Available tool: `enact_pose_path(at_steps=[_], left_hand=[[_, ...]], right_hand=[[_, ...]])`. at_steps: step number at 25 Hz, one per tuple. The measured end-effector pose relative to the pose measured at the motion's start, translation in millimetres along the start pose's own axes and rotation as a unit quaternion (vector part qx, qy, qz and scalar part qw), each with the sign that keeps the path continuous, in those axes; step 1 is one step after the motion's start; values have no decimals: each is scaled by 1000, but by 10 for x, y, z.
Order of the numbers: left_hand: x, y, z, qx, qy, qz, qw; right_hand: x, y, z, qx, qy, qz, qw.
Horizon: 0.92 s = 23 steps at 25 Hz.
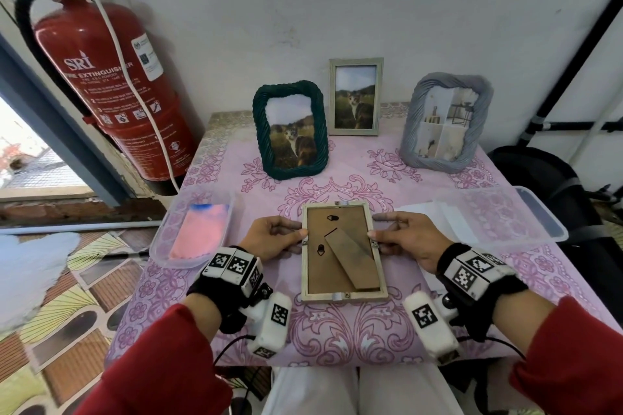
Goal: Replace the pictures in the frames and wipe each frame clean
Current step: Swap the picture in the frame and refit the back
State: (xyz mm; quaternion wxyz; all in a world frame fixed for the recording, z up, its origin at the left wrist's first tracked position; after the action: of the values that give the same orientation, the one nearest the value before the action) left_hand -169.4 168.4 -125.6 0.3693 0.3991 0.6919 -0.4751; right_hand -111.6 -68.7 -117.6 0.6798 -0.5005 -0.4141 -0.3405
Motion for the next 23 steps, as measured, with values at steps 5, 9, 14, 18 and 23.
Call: enact_pose_path(at_steps=[5,9,14,18,23], left_hand=[[6,29,10,2,8,-3,1000],[8,39,7,-6,22,2,1000],[-41,37,35,-10,53,16,998],[-30,9,44,-16,44,8,999],[1,-7,62,-26,22,10,999]], right_hand=[[12,9,23,3,-23,-4,1000],[14,44,31,5,-41,6,999],[27,83,67,11,-80,11,997],[6,63,62,36,-80,5,996],[-26,39,43,62,-65,-5,996]])
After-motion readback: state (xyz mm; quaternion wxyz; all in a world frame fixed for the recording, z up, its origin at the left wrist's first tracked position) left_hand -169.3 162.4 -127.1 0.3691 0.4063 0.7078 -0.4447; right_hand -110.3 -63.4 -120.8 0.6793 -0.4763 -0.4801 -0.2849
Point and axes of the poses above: each hand's wrist, its own y-axis towards the middle knuckle, its own z-axis out of the palm, x = y × z, the point moved 7 cm from there along y, towards the middle knuckle, and after that the axes turned 9 degrees about y, right-handed, at the moved point
